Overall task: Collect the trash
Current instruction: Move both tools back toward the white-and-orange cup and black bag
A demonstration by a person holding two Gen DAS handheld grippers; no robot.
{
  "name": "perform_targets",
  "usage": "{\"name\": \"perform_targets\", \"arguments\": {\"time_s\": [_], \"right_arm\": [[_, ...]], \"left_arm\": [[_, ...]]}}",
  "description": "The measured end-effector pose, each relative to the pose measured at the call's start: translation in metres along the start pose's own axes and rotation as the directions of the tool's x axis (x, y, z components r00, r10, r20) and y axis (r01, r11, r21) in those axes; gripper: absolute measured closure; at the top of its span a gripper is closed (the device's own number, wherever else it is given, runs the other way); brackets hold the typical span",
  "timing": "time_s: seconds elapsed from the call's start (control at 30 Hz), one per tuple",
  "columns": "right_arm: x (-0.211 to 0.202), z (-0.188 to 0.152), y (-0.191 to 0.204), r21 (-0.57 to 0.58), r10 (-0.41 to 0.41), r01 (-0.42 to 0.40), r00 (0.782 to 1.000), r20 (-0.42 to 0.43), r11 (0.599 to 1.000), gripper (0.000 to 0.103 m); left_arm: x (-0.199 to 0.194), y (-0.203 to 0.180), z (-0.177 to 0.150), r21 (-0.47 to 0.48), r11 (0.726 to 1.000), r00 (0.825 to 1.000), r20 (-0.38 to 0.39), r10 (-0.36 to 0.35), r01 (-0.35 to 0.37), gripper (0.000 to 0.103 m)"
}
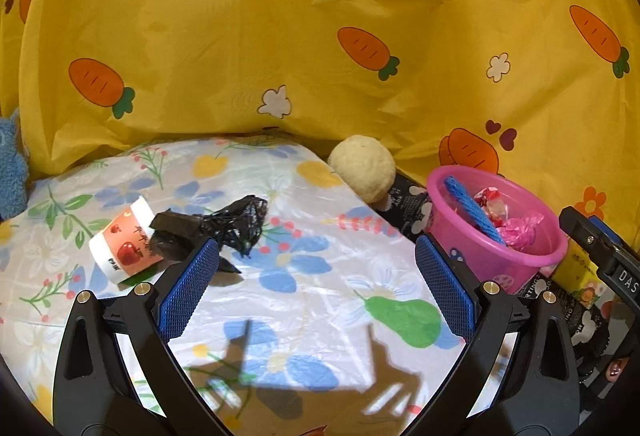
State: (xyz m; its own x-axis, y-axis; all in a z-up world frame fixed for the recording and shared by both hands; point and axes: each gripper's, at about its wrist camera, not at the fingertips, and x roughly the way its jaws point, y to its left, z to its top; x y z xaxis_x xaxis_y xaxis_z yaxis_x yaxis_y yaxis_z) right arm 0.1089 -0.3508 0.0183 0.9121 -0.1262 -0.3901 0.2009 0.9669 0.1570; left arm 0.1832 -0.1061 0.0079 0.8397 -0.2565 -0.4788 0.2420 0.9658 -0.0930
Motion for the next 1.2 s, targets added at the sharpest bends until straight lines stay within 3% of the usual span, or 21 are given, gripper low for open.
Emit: {"name": "perform_targets", "arguments": {"time_s": [0.33, 0.67, 1.03, 1.2], "right_arm": [[0.000, -0.017, 0.053, -0.062, 0.073, -0.074, 0.997, -0.032, 0.995, 0.009], [0.010, -0.027, 0.110, -0.154, 0.156, -0.168, 0.984, -0.087, 0.974, 0.009], [0.053, -0.050, 0.205, -0.312, 0.246, -0.312, 0.941, -0.234, 0.897, 0.009], [0.081, -0.057, 0.243, -0.338, 0.260, -0.354, 0.920, -0.293, 0.872, 0.013]], "left_arm": [[-0.019, 0.047, -0.012, -0.007, 0.991, 0.991, 0.002, 0.134, -0.133, 0.006], [-0.028, 0.096, -0.017, -0.053, 0.978, 0.980, -0.015, 0.201, -0.201, 0.006], [-0.040, 0.173, -0.010, -0.167, 0.921, 0.935, -0.019, 0.354, -0.352, 0.006], [-0.037, 0.193, -0.010, -0.176, 0.912, 0.928, -0.029, 0.371, -0.370, 0.006]]}}
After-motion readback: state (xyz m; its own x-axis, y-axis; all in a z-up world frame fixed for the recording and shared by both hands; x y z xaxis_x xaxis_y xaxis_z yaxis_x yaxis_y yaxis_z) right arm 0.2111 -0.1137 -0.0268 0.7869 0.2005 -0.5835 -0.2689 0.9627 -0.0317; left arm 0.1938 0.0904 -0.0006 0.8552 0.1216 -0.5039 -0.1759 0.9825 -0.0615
